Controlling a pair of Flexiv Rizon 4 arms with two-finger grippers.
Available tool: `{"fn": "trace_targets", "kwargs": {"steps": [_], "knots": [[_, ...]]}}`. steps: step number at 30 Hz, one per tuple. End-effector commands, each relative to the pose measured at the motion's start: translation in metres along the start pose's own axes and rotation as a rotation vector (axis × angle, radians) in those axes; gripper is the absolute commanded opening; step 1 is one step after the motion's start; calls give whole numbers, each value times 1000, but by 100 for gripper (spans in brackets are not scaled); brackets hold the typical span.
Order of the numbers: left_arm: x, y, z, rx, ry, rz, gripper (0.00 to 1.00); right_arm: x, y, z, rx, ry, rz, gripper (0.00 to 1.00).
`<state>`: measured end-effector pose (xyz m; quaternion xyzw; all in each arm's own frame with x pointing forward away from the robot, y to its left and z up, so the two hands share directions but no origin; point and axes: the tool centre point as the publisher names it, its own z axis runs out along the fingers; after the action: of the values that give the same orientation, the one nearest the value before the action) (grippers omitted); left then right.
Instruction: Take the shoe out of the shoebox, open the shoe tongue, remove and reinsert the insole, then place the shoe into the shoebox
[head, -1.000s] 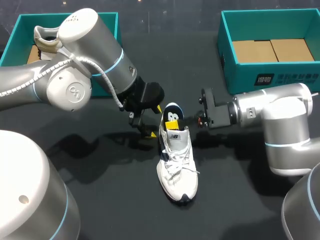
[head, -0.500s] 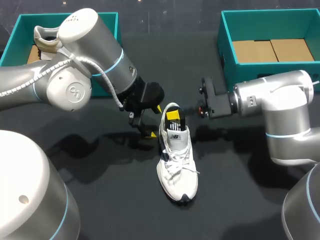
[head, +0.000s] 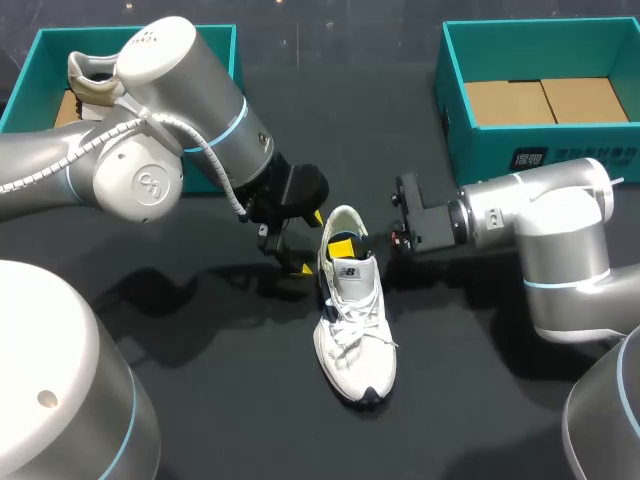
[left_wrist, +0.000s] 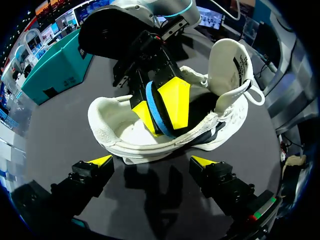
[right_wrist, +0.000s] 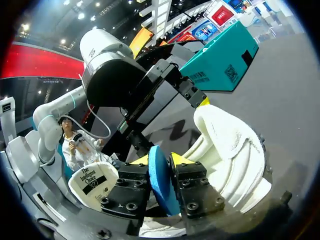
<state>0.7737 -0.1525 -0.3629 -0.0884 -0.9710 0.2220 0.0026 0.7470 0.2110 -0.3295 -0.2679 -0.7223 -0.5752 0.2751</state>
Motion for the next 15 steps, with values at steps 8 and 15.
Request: {"fn": "trace_targets", "kwargs": {"steps": [8,15], "knots": [[0,0,1,-1,0,1,100,5,28,-7,30,-68,-68,30],[0,0,1,-1,0,1,100,-6,18,-8,8,-56,-29,0]]}}
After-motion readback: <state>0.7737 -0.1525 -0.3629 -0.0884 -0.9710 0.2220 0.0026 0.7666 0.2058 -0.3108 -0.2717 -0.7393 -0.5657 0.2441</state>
